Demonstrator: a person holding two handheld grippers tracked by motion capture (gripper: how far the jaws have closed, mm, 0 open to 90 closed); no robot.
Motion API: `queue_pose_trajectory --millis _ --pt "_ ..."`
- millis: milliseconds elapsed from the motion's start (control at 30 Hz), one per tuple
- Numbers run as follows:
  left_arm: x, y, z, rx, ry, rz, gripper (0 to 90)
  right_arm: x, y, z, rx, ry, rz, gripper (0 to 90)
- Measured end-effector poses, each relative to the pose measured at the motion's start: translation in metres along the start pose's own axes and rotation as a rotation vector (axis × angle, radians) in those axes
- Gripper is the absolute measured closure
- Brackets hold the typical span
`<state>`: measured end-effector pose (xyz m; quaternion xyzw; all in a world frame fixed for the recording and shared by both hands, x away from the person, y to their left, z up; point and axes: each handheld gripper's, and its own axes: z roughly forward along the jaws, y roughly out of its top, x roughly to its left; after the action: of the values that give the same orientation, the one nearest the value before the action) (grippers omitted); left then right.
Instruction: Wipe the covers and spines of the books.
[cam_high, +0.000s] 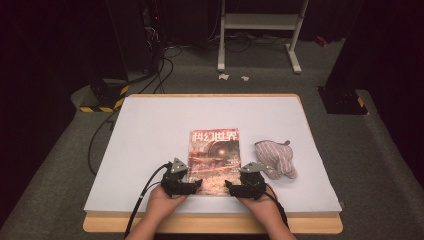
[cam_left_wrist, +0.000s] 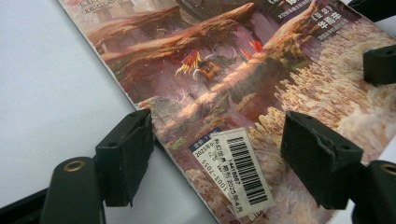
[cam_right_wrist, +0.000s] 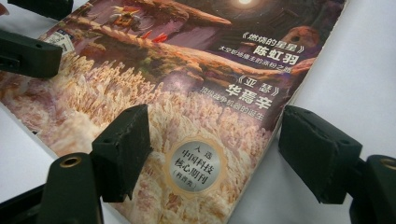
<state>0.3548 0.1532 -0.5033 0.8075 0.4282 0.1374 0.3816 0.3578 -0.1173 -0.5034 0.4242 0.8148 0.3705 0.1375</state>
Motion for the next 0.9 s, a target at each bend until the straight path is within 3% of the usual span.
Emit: queue_pose_trajectory --millis 167,333,467,667,900 --pt "0.0 -0.001 -0.002 0.006 0.012 -0.006 24.3 0.003 0.001 0.0 -0.006 -0.011 0.008 29.2" --pt "0.007 -0.003 -0.006 0.017 0.043 -0.019 20.5 0.011 0.004 0.004 -0.006 0.014 -0.006 29.4" --pt "0.014 -0.006 -0.011 0.014 0.036 -0.033 22.2 0.018 0.006 0.008 0.0 0.031 -0.013 27.3" --pt "0.011 -0.006 -0.008 0.013 0.042 -0.034 18.1 0.018 0.006 0.009 0.001 0.032 -0.018 27.9" --pt "0.014 -0.008 -0.011 -0.009 0.043 -0.073 24.3 0.02 0.006 0.009 0.002 0.02 -0.021 28.4"
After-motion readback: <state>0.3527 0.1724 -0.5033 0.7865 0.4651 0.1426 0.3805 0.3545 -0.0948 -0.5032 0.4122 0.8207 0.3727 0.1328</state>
